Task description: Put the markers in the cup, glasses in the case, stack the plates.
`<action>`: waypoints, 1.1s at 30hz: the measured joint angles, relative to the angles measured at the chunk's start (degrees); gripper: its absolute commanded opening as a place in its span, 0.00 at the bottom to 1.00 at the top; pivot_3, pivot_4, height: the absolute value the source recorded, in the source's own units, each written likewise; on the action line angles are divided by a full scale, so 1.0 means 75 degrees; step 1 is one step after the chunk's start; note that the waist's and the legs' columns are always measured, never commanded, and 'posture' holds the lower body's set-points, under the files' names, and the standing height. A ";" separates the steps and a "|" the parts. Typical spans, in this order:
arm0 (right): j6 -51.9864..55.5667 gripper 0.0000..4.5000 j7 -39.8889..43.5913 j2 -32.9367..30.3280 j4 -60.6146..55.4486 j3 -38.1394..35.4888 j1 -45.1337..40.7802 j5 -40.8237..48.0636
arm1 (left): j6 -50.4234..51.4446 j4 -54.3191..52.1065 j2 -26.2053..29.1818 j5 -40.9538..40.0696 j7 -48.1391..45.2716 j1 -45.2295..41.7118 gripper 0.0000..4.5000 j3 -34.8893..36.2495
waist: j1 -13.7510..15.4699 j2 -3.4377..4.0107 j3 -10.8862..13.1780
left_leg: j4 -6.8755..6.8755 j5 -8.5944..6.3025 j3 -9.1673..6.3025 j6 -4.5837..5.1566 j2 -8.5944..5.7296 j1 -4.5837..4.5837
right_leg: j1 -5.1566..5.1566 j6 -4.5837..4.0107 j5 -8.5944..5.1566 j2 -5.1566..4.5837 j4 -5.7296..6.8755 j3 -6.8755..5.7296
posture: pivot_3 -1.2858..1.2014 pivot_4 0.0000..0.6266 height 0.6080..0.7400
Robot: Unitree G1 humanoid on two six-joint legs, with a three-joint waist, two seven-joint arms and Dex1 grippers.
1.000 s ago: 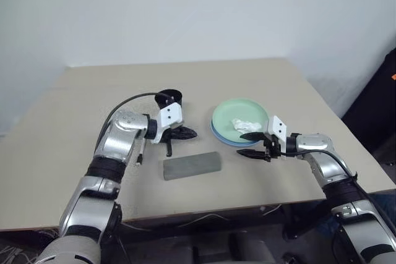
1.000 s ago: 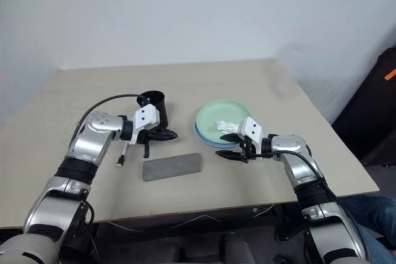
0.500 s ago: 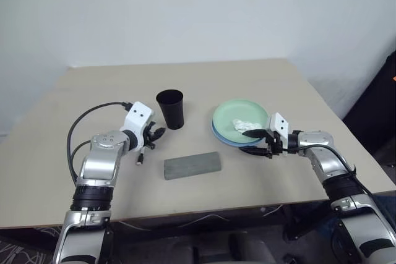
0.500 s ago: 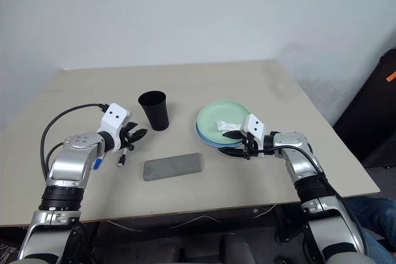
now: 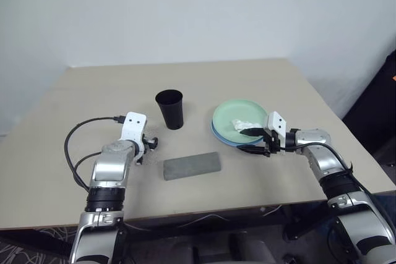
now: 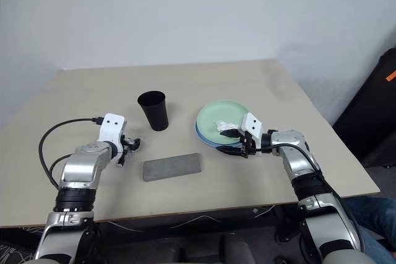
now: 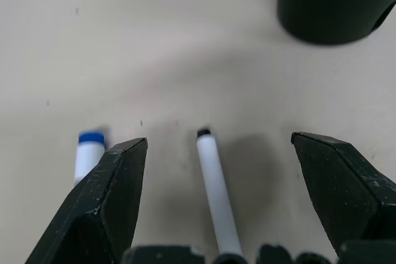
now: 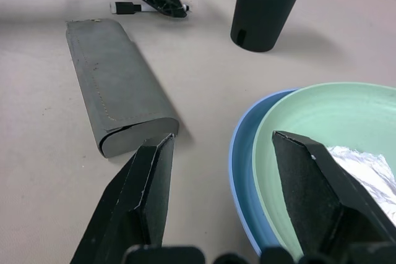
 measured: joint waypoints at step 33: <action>-0.0243 0.61 -0.0202 -0.0010 0.0238 -0.0007 0.0057 -0.0125 | -0.2119 -0.1290 0.0501 -0.1972 -0.3132 -0.0048 0.01 -0.1026 | -0.0017 -0.0001 0.0001 | -0.0012 -0.0011 0.0014 -0.0018 -0.0005 -0.0004 | -0.0007 -0.0003 -0.0002 -0.0003 -0.0017 0.0012 | 0.52 0.00 1.00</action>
